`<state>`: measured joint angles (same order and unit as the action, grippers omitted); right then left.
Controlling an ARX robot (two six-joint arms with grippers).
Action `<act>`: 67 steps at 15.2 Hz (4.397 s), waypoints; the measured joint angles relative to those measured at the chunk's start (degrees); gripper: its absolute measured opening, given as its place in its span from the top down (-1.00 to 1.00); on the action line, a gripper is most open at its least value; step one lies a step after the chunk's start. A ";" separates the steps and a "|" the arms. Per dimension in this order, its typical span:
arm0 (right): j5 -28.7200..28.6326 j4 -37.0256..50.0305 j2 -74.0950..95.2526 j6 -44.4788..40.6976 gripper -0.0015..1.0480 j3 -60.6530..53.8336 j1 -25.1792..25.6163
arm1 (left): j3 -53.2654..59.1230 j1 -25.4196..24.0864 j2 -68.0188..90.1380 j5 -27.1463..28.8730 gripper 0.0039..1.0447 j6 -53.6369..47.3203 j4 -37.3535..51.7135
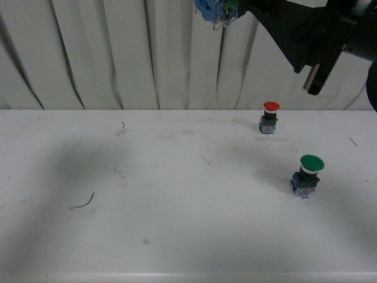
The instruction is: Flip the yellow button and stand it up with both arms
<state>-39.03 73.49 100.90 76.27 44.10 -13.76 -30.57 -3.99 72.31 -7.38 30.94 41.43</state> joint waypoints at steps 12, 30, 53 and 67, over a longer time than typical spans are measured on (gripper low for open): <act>1.60 0.02 -0.13 0.04 0.47 0.81 2.19 | 27.58 4.00 -35.91 7.41 0.97 -29.92 -8.70; 1.53 0.02 0.33 -0.02 0.48 1.29 2.12 | 30.03 4.00 -60.96 7.41 0.97 -29.94 -30.08; 32.65 -39.28 4.70 -67.52 0.48 15.21 22.25 | 30.01 4.00 -71.80 7.41 -0.88 -29.97 -41.64; 39.30 -54.40 28.76 -64.32 0.48 37.40 9.49 | 30.01 4.00 -71.80 7.43 -0.88 -29.97 -41.64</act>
<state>0.27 19.09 129.67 11.94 81.49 -4.27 -0.56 0.01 0.51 0.05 0.97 -0.21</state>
